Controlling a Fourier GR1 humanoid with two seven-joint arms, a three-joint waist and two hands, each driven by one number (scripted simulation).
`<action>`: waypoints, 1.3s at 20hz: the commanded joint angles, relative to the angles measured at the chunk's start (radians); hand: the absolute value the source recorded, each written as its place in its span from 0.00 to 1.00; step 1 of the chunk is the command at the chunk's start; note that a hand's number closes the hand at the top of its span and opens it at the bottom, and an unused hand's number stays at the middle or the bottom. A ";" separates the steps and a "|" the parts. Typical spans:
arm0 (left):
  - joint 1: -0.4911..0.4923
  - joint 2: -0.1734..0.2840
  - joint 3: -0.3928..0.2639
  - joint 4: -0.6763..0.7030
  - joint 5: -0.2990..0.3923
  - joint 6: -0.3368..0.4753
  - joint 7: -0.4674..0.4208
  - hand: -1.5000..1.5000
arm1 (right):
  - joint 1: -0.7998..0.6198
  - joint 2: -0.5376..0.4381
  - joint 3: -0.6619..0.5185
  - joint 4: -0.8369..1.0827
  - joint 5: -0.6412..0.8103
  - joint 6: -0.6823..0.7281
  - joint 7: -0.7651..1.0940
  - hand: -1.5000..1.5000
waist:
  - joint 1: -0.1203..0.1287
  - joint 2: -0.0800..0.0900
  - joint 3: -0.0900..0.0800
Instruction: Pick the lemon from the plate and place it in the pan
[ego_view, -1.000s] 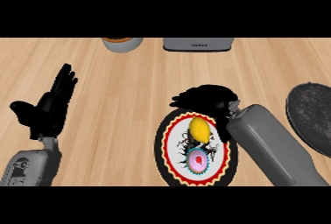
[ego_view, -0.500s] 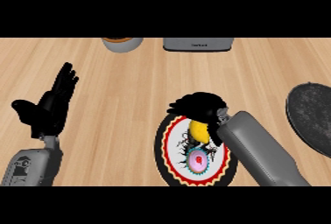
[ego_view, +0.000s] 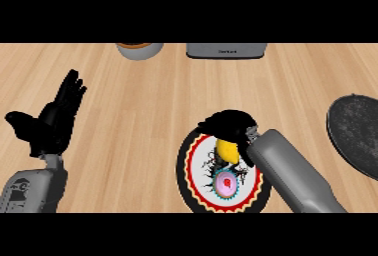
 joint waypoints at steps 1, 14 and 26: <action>-0.006 0.032 0.045 0.085 0.010 -0.040 -0.081 0.50 | 0.037 -0.019 0.008 -0.027 0.018 0.047 -0.045 0.00 | -0.005 0.000 0.000; 0.021 -0.010 0.005 -0.062 -0.002 -0.018 0.048 0.50 | -0.033 0.025 -0.038 0.163 0.103 -0.156 -0.233 1.00 | 0.005 0.001 0.000; 0.106 0.009 0.095 -0.002 -0.011 0.045 -0.010 0.50 | 0.594 -0.141 -0.247 -0.525 -0.038 -0.400 -0.057 1.00 | -0.189 -0.055 0.000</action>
